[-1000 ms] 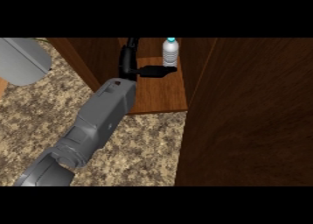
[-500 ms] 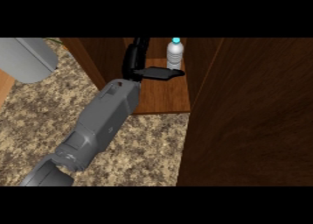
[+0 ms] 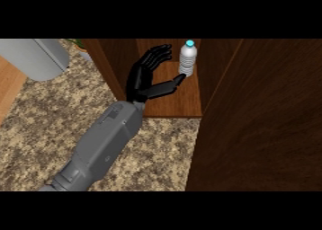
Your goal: Pick up the bottled water, place it into the cabinet and close the cabinet
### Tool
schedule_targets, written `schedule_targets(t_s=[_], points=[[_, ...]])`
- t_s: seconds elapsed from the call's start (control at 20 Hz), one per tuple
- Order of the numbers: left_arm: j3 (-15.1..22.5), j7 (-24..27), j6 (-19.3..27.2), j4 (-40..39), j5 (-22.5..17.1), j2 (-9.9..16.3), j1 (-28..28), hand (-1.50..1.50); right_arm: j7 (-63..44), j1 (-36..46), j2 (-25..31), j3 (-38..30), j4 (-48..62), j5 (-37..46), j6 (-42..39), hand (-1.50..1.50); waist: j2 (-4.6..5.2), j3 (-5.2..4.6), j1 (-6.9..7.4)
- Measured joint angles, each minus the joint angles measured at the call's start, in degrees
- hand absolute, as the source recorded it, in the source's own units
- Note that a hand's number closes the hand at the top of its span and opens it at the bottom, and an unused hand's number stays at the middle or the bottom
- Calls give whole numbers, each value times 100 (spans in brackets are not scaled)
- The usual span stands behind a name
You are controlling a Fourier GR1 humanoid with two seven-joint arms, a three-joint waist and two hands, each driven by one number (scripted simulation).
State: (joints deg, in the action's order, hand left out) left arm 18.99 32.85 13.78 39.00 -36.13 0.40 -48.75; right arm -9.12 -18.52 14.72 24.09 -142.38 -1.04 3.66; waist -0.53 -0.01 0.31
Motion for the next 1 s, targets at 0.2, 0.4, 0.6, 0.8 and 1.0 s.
schedule_targets(t_s=[0.2, 0.4, 0.6, 0.8, 1.0], points=[[258, -265, 88, 1008, 87, 158, 832, 150, -85, 133, 172, 78, 19, 68, -114, 150, -16, 0, 65], [562, -512, 216, 2018, 213, 419, 1651, 150, -360, 284, 478, 223, 17, 108, -339, 150, -25, 0, 112], [767, -620, 251, 3026, 305, 800, 2562, 150, -731, 422, 641, 536, -1, 122, -503, 150, -14, -3, 112], [880, -752, 411, 4112, 407, 1176, 3429, 150, -1144, 577, 495, 991, -14, 116, -484, 150, 0, -2, 88], [828, -877, 430, 5054, 448, 1601, 4153, 150, -1585, 879, 232, 1351, 16, 145, -353, 150, 12, -3, 65]])
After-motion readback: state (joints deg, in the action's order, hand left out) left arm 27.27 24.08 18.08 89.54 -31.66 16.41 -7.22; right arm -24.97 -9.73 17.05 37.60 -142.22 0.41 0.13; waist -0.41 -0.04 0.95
